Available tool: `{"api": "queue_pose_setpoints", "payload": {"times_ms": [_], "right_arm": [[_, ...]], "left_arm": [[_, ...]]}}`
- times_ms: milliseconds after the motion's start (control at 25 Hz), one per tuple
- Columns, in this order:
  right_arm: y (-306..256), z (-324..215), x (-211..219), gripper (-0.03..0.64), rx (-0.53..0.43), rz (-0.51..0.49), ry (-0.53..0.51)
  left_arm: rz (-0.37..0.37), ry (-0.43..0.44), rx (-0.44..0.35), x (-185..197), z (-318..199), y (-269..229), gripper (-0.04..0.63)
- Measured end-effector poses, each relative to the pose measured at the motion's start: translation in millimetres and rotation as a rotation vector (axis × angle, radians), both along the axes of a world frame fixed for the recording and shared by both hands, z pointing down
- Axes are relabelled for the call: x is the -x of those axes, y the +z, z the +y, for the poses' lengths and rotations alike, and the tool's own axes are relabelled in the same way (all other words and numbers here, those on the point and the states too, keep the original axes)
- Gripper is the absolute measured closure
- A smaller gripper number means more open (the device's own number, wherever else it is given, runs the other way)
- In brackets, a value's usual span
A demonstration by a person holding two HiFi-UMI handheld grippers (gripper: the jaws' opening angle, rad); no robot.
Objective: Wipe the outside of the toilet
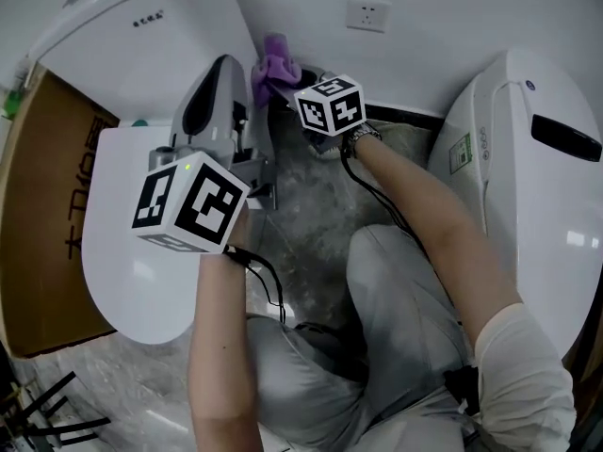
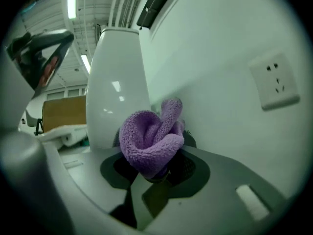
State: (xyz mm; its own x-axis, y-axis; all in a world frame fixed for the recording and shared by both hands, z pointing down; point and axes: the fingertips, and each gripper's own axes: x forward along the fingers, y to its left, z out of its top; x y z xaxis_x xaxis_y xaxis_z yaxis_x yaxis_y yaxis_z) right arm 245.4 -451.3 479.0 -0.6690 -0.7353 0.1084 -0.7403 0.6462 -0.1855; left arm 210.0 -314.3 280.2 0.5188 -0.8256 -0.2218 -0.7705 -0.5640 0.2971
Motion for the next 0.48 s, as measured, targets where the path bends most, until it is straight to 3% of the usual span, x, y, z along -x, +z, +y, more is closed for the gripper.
{"api": "queue_pose_setpoints", "payload": {"times_ms": [200,480], "right_arm": [[58,20,9,0.468,0.053,0.091,-0.04],[53,44,20,0.471,0.057,0.041,-0.08]], "left_arm": [[0.006,-0.011,0.003,7,5,1,0.591],[-0.034,-0.055,-0.005,13,17,2,0.591]]}}
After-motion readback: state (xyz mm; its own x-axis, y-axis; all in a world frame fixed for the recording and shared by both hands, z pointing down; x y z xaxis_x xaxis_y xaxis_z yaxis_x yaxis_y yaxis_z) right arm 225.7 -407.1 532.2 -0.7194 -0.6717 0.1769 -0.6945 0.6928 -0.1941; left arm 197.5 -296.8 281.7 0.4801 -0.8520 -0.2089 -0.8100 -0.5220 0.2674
